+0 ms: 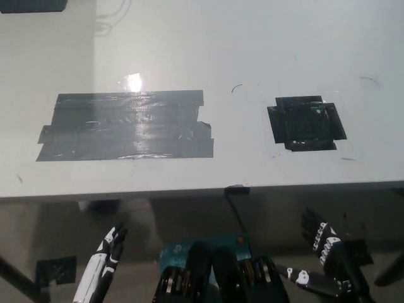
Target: A spray bottle is kept on the black marked spot on the table infront of the robot and the robot extends its right arm to pick it up and hands it to a person
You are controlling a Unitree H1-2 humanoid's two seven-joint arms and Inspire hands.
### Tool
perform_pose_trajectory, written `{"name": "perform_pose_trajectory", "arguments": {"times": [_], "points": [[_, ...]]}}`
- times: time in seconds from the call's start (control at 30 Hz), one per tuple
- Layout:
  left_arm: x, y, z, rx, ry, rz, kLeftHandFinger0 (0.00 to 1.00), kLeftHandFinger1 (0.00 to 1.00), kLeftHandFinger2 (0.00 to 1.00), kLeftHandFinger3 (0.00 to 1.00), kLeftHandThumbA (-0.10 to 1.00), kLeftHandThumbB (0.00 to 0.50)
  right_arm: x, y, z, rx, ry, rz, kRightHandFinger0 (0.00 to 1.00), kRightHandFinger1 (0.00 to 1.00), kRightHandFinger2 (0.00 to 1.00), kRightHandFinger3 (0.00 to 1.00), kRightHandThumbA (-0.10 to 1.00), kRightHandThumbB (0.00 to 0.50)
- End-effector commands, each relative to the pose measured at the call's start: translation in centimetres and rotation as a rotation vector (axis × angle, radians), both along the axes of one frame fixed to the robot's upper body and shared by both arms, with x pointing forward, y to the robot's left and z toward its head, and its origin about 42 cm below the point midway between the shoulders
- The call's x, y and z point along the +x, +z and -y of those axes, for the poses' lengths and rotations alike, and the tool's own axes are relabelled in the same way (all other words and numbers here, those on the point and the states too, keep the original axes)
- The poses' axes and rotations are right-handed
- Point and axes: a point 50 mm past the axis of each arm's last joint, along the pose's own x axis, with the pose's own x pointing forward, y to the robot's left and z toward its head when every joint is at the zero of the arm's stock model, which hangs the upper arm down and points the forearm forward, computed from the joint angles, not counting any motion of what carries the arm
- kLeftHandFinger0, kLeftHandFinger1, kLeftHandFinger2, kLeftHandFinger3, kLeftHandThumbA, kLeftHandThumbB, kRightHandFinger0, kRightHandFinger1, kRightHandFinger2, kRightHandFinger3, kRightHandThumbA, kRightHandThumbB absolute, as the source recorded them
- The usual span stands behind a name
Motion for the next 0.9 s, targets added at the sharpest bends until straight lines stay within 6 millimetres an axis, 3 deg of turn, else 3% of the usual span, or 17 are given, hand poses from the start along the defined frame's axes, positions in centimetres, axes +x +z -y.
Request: {"name": "perform_pose_trajectory", "arguments": {"times": [0.0, 0.1, 0.37, 0.77, 0.87], "points": [[0.17, 0.77, 0.50, -0.017, -0.026, 0.057, 1.00, 1.00, 1.00, 1.00, 1.00, 0.278, 0.64, 0.80, -0.24, -0.033, -0.006, 0.136, 1.00, 1.00, 1.00, 1.00, 1.00, 0.346], [0.19, 0.70, 0.49, -0.017, -0.027, 0.063, 1.00, 1.00, 1.00, 1.00, 1.00, 0.271, 0.70, 0.72, -0.22, -0.030, -0.005, 0.134, 1.00, 1.00, 1.00, 1.00, 1.00, 0.316], [0.15, 0.94, 0.54, -0.010, -0.033, 0.066, 1.00, 1.00, 1.00, 1.00, 1.00, 0.263, 0.61, 0.44, -0.42, -0.042, 0.011, 0.120, 1.00, 1.00, 1.00, 1.00, 1.00, 0.343], [-0.34, 0.52, 0.82, -0.016, -0.036, 0.050, 1.00, 1.00, 1.00, 1.00, 1.00, 0.259, 0.10, 0.04, -0.04, -0.055, 0.014, 0.104, 1.00, 1.00, 1.00, 1.00, 1.00, 0.339], [-0.28, 0.52, 0.91, 0.001, -0.047, 0.039, 1.00, 1.00, 1.00, 1.00, 1.00, 0.259, -0.06, -0.12, 0.16, -0.062, 0.007, 0.103, 1.00, 1.00, 1.00, 1.00, 1.00, 0.307]]}}
